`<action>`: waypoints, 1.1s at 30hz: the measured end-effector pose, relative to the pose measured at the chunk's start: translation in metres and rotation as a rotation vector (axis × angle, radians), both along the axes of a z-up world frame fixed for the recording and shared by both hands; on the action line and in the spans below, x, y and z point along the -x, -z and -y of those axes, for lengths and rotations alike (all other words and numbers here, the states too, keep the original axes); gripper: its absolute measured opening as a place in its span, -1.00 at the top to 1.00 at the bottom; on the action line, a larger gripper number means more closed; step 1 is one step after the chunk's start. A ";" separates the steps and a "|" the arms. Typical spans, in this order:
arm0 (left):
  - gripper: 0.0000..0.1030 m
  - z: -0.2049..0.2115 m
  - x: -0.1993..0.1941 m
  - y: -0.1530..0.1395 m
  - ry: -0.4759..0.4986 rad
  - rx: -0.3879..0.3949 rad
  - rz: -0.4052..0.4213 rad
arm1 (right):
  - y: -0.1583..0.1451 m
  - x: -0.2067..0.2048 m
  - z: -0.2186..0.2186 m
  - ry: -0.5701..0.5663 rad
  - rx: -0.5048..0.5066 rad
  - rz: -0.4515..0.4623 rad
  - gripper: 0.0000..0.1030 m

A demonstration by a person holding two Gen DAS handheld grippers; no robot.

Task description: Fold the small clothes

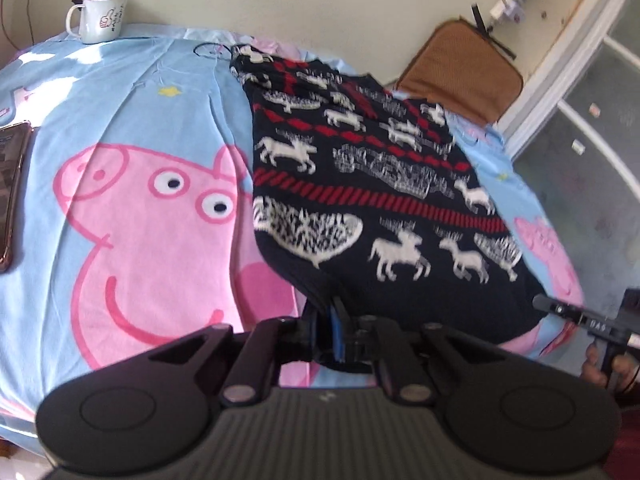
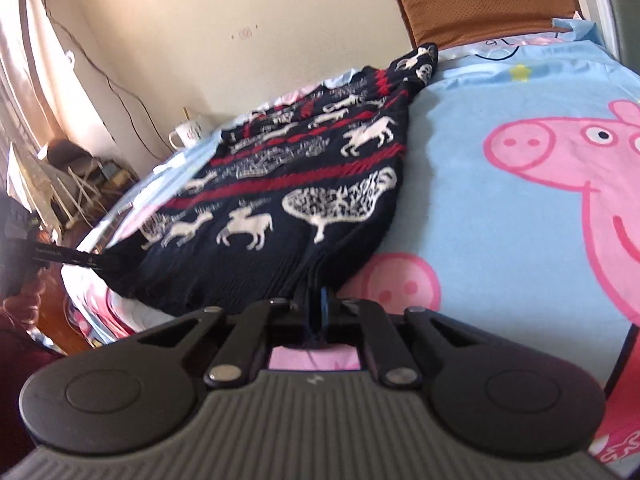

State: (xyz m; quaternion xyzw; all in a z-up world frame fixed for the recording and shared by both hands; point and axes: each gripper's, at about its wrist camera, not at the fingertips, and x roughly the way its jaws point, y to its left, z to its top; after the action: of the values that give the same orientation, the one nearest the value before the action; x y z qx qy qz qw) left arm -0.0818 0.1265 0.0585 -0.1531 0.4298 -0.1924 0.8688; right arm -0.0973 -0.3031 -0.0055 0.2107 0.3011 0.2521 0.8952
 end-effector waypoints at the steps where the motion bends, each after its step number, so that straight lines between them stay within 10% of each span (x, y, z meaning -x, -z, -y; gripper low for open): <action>1: 0.87 -0.008 -0.005 -0.007 -0.024 0.047 0.014 | -0.006 -0.002 0.010 0.020 -0.043 0.025 0.85; 8: 0.87 -0.024 -0.080 -0.034 -0.181 0.240 0.083 | -0.054 -0.053 0.045 0.162 -0.185 0.136 0.85; 15: 0.69 -0.006 -0.202 -0.007 -0.314 0.123 0.025 | -0.054 -0.184 0.038 0.232 -0.131 0.063 0.79; 17: 0.58 -0.008 -0.217 0.005 -0.381 0.051 -0.018 | -0.043 -0.212 0.037 0.331 -0.064 0.042 0.34; 33: -0.45 0.006 -0.128 0.021 -0.137 0.032 -0.020 | -0.011 -0.112 0.031 0.272 -0.116 -0.018 -0.29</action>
State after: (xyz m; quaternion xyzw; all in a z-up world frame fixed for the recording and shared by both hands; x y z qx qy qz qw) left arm 0.0461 0.1203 0.0372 -0.1981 0.4239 -0.1380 0.8729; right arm 0.0149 -0.3340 0.0055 0.3032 0.2626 0.1434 0.9047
